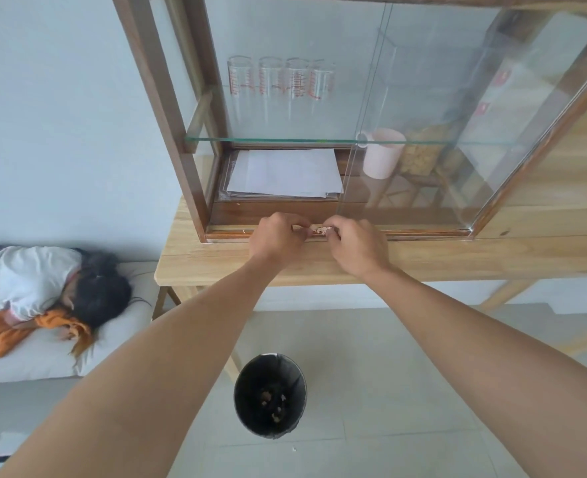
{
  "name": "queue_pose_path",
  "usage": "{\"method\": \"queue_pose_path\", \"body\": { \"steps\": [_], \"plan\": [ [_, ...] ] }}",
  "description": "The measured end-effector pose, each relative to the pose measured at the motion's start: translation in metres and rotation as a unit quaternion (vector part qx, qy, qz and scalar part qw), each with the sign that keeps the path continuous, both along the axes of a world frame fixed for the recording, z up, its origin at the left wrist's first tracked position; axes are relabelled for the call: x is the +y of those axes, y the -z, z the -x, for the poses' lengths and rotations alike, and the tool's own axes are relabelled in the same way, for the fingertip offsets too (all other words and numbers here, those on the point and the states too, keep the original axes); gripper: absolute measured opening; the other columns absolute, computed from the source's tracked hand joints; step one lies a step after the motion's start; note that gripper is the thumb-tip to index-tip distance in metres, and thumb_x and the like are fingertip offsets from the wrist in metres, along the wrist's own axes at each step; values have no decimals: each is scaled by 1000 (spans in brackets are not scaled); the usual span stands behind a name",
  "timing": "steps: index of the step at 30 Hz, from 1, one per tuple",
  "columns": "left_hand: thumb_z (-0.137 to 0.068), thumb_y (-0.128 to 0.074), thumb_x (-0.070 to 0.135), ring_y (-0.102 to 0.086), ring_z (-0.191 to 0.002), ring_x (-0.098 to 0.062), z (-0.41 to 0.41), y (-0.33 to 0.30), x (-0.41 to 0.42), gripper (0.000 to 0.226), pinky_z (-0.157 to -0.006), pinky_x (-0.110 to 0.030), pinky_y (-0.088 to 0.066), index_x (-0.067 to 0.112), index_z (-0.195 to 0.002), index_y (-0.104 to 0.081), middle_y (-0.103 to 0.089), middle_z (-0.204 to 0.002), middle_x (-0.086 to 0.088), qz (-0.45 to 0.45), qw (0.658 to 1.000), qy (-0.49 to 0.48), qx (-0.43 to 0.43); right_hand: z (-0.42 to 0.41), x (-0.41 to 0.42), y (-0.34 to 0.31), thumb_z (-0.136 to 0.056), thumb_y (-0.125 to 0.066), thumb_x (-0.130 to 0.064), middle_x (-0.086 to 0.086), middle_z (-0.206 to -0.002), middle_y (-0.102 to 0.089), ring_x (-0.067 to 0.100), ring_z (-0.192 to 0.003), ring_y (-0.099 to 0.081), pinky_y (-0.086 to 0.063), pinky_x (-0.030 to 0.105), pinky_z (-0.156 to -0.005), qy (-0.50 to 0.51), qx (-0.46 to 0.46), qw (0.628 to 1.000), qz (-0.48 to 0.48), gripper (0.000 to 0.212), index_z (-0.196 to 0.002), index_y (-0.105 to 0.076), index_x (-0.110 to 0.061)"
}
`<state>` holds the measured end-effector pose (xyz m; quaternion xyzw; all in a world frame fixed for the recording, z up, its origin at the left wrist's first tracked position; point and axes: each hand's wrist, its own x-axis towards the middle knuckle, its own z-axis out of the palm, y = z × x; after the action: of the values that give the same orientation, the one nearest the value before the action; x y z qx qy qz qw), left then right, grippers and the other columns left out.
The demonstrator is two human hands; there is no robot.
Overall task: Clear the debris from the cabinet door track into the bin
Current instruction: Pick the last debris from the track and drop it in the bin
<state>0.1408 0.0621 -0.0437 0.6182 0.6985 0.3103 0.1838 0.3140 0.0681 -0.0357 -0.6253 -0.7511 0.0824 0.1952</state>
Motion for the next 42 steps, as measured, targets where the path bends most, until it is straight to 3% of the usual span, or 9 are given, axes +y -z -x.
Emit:
{"method": "queue_pose_path", "body": {
  "steps": [6, 11, 15, 19, 24, 28, 34, 38, 42],
  "plan": [
    [-93, -75, 37, -63, -80, -21, 0, -4, -11, 8, -63, -29, -39, 38, -92, -83, -56, -63, 20, -18, 1000, -7, -13, 0, -13, -3, -105, -60, -30, 6, -95, -84, 39, -97, -75, -54, 41, -74, 2, 32, 999, -9, 23, -117, -79, -32],
    [-95, -75, 37, -65, -82, -22, 13, -5, -38, 11, -69, -34, -52, 31, -98, -84, -70, -75, 8, -26, 999, 2, -31, 1, -35, -4, -105, -60, -27, -8, -80, -76, 32, -93, -74, -53, 38, -72, 8, 58, 998, 7, 22, -110, -81, -30],
    [-95, -75, 37, -59, -63, -20, 30, -1, -66, 9, -58, -30, -44, 33, -93, -82, -57, -58, 9, -5, 999, 8, -48, 3, -61, 3, -105, -60, -28, -10, -76, -71, 30, -88, -72, -56, 39, -76, 11, 85, 996, 34, 21, -112, -80, -29],
    [-96, -73, 40, -54, -58, -12, 55, 10, -97, 9, -53, -27, -36, 37, -92, -81, -56, -56, 13, 21, 999, 22, -16, 7, -96, 23, -105, -61, -27, -18, -62, -59, 28, -78, -67, -53, 37, -71, 12, 112, 992, 51, 20, -110, -80, -30],
    [-96, -75, 35, -60, -57, -13, 87, 30, -132, 9, -58, -36, -52, 32, -93, -83, -61, -55, 10, 56, 998, 29, -23, 7, -137, 61, -106, -59, -32, -11, -78, -69, 28, -84, -72, -55, 37, -74, 26, 104, 989, 101, 22, -113, -80, -34],
    [-96, -73, 41, -58, -58, -9, 101, 59, -151, 14, -51, -26, -40, 31, -98, -83, -60, -62, 12, 89, 996, 28, -4, 13, -155, 93, -106, -59, -33, -13, -78, -70, 23, -79, -71, -48, 32, -70, 24, 101, 984, 148, 21, -112, -79, -36],
    [-97, -73, 38, -57, -64, -4, 112, 117, -174, 12, -53, -24, -40, 32, -100, -83, -58, -72, 19, 152, 988, 6, 5, 23, -167, 144, -105, -62, -32, -19, -63, -60, 1, -57, -55, -36, 26, -57, 17, 102, 974, 200, 19, -103, -80, -37],
    [-97, -73, 38, -59, -67, -7, 109, 158, -185, 12, -51, -21, -39, 33, -100, -83, -61, -76, 17, 204, 979, -12, 8, 23, -170, 182, -105, -62, -34, -16, -80, -69, 11, -67, -61, -41, 26, -64, 3, 84, 964, 251, 20, -109, -81, -37],
    [-97, -71, 39, -66, -73, -16, 101, 192, -190, 12, -64, -33, -58, 35, -100, -82, -68, -86, 10, 247, 969, -19, 9, 23, -168, 216, -104, -63, -35, -13, -88, -73, 15, -82, -64, -43, 28, -73, -9, 62, 955, 291, 20, -108, -82, -38]
  ]
}}
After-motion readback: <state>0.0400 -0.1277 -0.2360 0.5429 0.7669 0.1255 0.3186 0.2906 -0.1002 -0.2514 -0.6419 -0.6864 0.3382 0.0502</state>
